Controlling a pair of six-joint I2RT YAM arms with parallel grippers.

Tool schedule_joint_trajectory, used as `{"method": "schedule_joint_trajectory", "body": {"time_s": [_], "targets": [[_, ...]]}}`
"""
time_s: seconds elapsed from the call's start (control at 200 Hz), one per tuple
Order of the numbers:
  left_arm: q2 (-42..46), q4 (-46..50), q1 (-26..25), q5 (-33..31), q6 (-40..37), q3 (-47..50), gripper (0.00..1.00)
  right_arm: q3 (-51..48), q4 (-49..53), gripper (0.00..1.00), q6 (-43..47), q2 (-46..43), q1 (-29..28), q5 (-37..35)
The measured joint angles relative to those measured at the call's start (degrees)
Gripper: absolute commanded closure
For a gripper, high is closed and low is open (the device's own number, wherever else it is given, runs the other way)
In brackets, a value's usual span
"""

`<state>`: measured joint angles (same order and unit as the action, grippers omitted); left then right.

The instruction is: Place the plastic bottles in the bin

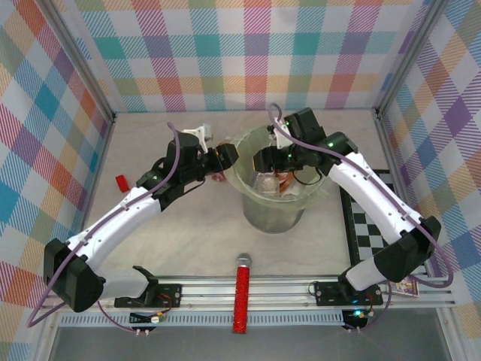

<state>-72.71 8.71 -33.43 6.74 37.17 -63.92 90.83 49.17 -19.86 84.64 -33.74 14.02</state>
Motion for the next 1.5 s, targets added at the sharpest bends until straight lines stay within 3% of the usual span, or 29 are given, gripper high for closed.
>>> {"method": "schedule_joint_trajectory", "body": {"time_s": [0.185, 0.49, 0.685, 0.965, 1.14, 1.5], "targets": [[0.39, 1.7, 3.63, -0.04, -2.64, -2.36, 0.29, 2.4, 1.14, 0.36, 1.11, -3.32, 1.22, -2.45], [-2.86, 3.85, 15.23, 0.31, -9.03, -5.66, 0.2, 1.75, 3.72, 0.32, 0.79, -11.21, 6.64, -3.8], [-14.12, 3.65, 19.65, 1.77, -13.46, -9.99, 0.11, -3.15, 4.59, 0.0, 0.63, -16.65, 8.28, -2.23], [-32.74, 2.54, 22.01, 3.21, -18.23, -17.9, 0.0, -9.79, 4.74, 0.01, -0.39, -22.67, 9.86, 0.74], [-42.32, 3.5, 22.01, 1.99, -22.05, -25.4, 0.0, -11.8, 5.01, 0.01, -0.5, -24.74, 9.97, 2.19], [-52.33, 4.9, 21.94, 0.31, -24.15, -31.17, 0.0, -12.41, 4.98, 0.01, -0.72, -25.59, 9.97, 2.12]]}}
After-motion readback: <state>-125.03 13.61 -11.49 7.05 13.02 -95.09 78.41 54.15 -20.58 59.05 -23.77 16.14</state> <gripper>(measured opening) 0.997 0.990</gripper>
